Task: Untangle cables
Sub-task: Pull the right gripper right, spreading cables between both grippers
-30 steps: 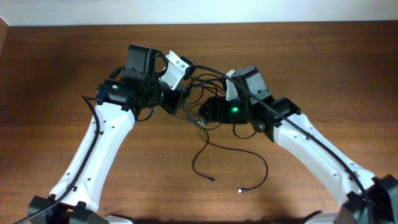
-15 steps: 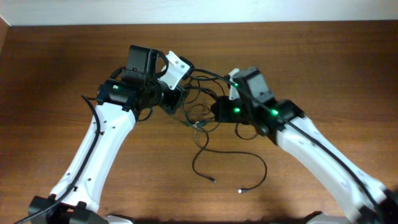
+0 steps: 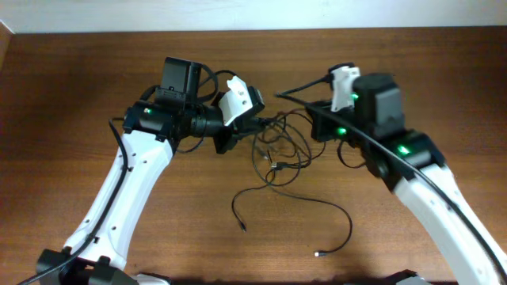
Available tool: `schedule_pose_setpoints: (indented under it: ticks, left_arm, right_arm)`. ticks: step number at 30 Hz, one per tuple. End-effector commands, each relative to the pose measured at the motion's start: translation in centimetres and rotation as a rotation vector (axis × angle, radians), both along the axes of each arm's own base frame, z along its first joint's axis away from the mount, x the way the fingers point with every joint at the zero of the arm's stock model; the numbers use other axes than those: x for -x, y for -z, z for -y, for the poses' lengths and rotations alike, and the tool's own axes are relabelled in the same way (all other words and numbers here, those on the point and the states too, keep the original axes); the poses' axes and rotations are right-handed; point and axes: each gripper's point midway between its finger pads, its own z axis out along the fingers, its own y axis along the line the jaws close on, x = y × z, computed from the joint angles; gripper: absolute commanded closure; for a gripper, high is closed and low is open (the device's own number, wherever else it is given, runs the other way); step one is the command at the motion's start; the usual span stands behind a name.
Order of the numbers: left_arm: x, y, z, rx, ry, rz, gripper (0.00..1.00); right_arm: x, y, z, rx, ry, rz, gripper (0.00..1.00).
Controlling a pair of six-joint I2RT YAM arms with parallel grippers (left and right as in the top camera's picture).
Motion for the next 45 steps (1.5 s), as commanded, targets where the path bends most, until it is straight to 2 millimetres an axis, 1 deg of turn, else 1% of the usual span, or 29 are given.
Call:
schedule_pose_setpoints:
  ticks: [1,3,5,6,7,8,9,10,11,13,14,16,17,18,19,21,23,26,27,28,30,32,37,38,39,40,42,43,45]
  left_arm:
    - [0.8,-1.6,0.9,0.097,0.083,0.024,1.00]
    - [0.6,-1.7,0.9,0.101,0.084,0.039,1.00]
    - [0.3,-2.0,1.0,0.106,0.085,0.062,1.00]
    - [0.1,-2.2,1.1,0.109,0.085,0.077,1.00]
    - [-0.1,-2.3,1.1,0.112,0.086,0.092,1.00]
    - [-0.3,-2.5,1.2,0.116,0.084,0.102,1.00]
    - [-0.4,-2.6,1.2,0.121,0.078,0.103,1.00]
    - [-0.5,-2.7,1.2,0.125,0.071,0.099,1.00]
    - [-0.6,-2.7,1.2,0.124,0.069,0.099,1.00]
    - [-1.0,-2.2,0.9,0.090,0.041,0.102,1.00]
    - [-1.3,-1.9,0.7,0.072,0.023,0.100,1.00]
    - [-1.7,-1.5,0.4,0.046,-0.007,0.095,1.00]
    - [-2.1,-1.2,0.2,0.023,-0.030,0.096,1.00]
    - [-2.4,-0.9,-0.1,0.000,-0.057,0.094,1.00]
    - [-2.7,-0.7,-0.3,-0.012,-0.081,0.082,1.00]
    - [-2.7,-0.6,-0.4,-0.012,-0.093,0.068,1.00]
    - [-2.8,-0.7,-0.4,-0.002,-0.111,0.041,1.00]
    - [-2.5,-1.0,-0.1,0.043,-0.151,-0.062,1.00]
    - [-2.3,-1.1,0.1,0.060,-0.156,-0.093,1.00]
    - [-2.2,-1.2,0.1,0.073,-0.167,-0.124,1.00]
    - [-1.6,-1.7,0.6,0.114,-0.149,-0.171,1.00]
    - [-0.9,-2.4,1.0,0.154,-0.104,-0.186,1.00]
    - [-0.5,-2.7,1.3,0.175,-0.080,-0.196,1.00]
    - [-0.1,-3.1,1.4,0.196,-0.058,-0.204,1.00]
    - [0.1,-3.3,1.6,0.210,-0.042,-0.210,1.00]
    - [0.4,-3.6,1.7,0.224,-0.025,-0.217,1.00]
    - [0.5,-3.6,1.7,0.228,-0.020,-0.222,0.99]
    - [0.6,-3.6,1.7,0.227,-0.021,-0.226,0.97]
    - [0.4,-3.1,1.3,0.206,-0.048,-0.238,0.95]
  right_arm:
    - [1.2,4.8,-1.5,-0.010,-0.101,-0.192,0.95]
    - [1.7,7.2,-1.3,-0.005,-0.064,-0.300,0.96]
    - [2.6,8.4,-1.1,0.000,-0.050,-0.377,0.95]
    - [3.1,8.6,-1.1,-0.001,-0.055,-0.401,0.95]
    - [3.7,8.9,-1.0,0.002,-0.057,-0.429,0.84]
    - [4.0,9.1,-0.8,0.011,-0.053,-0.447,0.71]
    - [4.2,9.3,-0.3,0.019,-0.040,-0.460,0.52]
    - [4.0,9.5,0.5,0.031,-0.008,-0.468,0.44]
    - [3.6,9.4,1.7,0.028,0.046,-0.473,0.42]
    - [2.6,7.9,3.3,-0.019,0.097,-0.451,0.41]
    - [2.1,6.4,4.1,-0.050,0.111,-0.417,0.41]
    - [1.8,3.9,4.5,-0.072,0.080,-0.337,0.41]
    - [2.0,1.9,4.6,-0.065,0.045,-0.261,0.41]
    - [2.6,0.0,4.3,-0.048,-0.025,-0.175,0.42]
    - [3.6,-1.9,3.5,-0.023,-0.131,-0.077,0.46]
    - [5.3,-3.7,2.1,-0.001,-0.275,0.026,0.48]
    - [6.7,-4.7,0.6,-0.011,-0.387,0.081,0.53]
    - [7.1,-4.4,-0.7,-0.038,-0.459,0.075,0.55]
    - [7.1,-4.1,-1.1,-0.056,-0.475,0.061,0.54]
    - [6.8,-3.7,-1.3,-0.065,-0.482,0.047,0.50]
    - [5.7,-2.6,-1.6,-0.065,-0.482,0.030,0.45]
    - [4.4,-2.1,-2.0,-0.072,-0.487,0.042,0.45]
    - [2.9,-2.3,-3.0,-0.098,-0.511,0.098,0.46]
    - [2.8,-2.2,-3.3,-0.098,-0.519,0.103,0.52]
    - [2.5,-1.9,-3.4,-0.086,-0.507,0.100,0.64]
    - [1.7,-1.3,-3.0,-0.058,-0.446,0.082,0.78]
    - [-0.4,0.0,-1.1,0.012,-0.254,0.034,0.94]
    - [-1.5,0.5,0.5,0.043,-0.116,0.006,0.96]
    - [-2.6,0.6,2.7,0.055,0.069,-0.022,0.96]
